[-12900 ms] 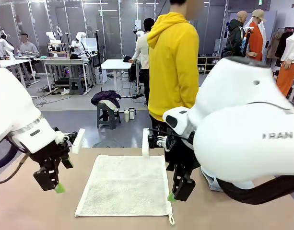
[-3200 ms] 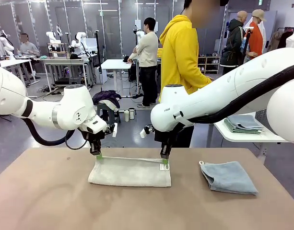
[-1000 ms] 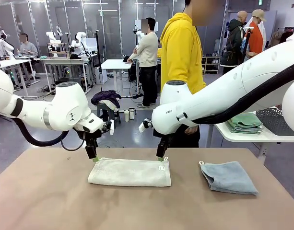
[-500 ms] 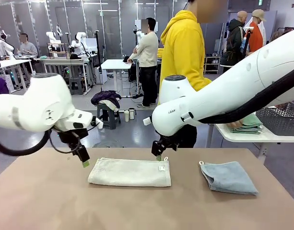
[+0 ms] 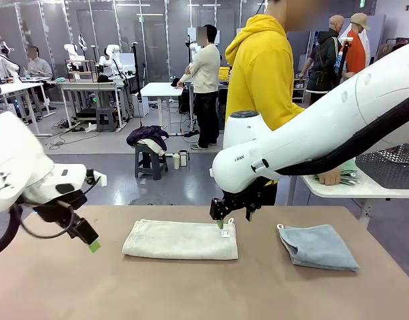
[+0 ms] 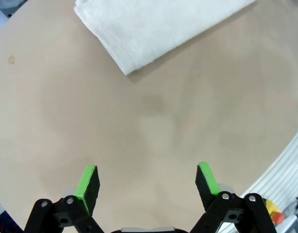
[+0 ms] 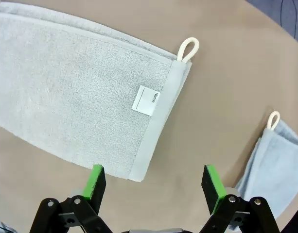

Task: Fold the towels and place them in the basket.
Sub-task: When a person lays out a Towel with hook on the table, fold it in half twice.

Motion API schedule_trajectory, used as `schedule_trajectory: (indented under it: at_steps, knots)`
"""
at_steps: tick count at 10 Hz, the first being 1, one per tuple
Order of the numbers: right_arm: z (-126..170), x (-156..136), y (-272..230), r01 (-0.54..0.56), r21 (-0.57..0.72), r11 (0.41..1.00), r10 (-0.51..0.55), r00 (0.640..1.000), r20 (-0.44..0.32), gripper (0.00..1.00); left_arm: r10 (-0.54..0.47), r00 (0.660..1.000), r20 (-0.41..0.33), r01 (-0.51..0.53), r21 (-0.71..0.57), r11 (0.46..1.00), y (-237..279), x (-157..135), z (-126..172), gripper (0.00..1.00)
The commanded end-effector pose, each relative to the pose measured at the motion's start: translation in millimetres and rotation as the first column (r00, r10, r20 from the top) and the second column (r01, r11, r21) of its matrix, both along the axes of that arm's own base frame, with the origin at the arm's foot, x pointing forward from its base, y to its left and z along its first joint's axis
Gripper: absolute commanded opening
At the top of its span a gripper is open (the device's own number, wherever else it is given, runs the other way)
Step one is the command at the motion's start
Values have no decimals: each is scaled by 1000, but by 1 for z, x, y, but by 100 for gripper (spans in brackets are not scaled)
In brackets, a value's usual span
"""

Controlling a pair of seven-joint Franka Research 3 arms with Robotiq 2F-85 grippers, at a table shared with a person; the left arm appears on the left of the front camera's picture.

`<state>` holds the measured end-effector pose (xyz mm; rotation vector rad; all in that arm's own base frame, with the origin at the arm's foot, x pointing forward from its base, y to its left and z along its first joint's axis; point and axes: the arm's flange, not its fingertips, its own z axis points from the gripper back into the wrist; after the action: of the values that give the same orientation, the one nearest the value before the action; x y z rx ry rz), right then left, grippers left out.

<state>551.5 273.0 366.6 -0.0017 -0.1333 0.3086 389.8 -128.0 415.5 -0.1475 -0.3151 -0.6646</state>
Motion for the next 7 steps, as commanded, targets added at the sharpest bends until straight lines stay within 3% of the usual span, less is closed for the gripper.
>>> schedule_trajectory:
  at_steps: [1, 2, 6, 7]
  knots:
    - [-4, 9, 4, 61, 21, 998, -60, 998, -31, 100, -80, 993, 84, 82, -15, 997, 6, -22, -2, 100]
    - [0, 0, 0, 0, 0, 1000, 0, 1000, 0, 100, 0, 1000, 0, 0, 0, 1000, 0, 0, 0, 100]
    - [-3, 2, 1, 13, 12, 1000, -13, 1000, -11, 100, 0, 1000, 0, 0, 0, 1000, 0, 0, 0, 100]
    - [-12, 6, 0, 92, 44, 995, -90, 995, -45, 100, 0, 1000, 0, 0, 0, 1000, 0, 0, 0, 100]
